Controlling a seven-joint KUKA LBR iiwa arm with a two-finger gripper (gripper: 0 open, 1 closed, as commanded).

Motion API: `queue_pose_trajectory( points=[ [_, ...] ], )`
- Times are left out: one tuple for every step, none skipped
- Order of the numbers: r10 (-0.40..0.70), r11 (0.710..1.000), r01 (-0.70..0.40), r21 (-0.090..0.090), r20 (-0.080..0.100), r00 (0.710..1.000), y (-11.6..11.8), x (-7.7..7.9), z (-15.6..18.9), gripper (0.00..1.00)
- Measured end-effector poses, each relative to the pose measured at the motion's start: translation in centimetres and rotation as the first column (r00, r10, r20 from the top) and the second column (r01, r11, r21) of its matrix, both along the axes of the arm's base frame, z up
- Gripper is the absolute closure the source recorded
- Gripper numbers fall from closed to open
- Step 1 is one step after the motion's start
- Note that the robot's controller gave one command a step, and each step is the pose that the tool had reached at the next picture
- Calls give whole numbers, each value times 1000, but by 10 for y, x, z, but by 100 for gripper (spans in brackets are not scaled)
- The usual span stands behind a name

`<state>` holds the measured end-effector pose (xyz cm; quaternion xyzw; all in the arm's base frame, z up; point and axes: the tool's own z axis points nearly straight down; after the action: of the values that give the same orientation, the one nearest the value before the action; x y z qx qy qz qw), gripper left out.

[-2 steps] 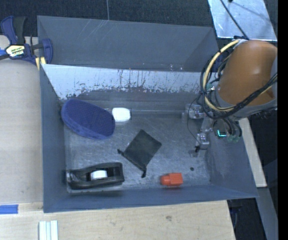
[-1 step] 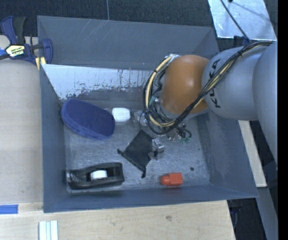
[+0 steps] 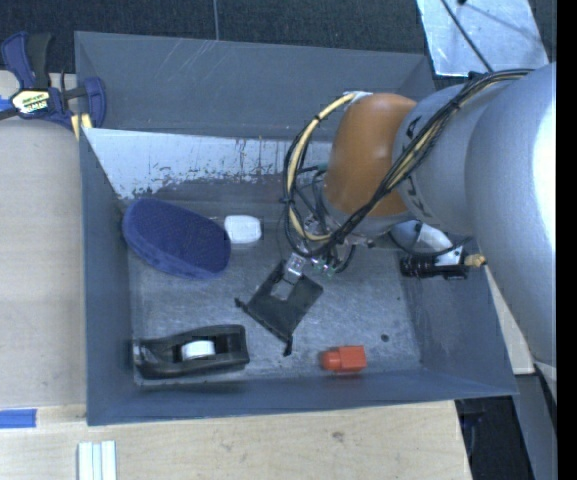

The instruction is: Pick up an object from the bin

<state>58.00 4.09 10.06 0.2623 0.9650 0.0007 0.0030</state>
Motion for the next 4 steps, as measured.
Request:
queue_pose_trajectory(
  points=[
    [105,994,-105,-1,-7,994,-7,-19,-1,0],
    [378,926,-378,1,-8,926,1,-13,-31,0],
    [379,925,-379,0,-7,925,0,-12,-31,0],
    [379,925,-379,-1,-5,925,0,-11,-30,100]
  ],
)
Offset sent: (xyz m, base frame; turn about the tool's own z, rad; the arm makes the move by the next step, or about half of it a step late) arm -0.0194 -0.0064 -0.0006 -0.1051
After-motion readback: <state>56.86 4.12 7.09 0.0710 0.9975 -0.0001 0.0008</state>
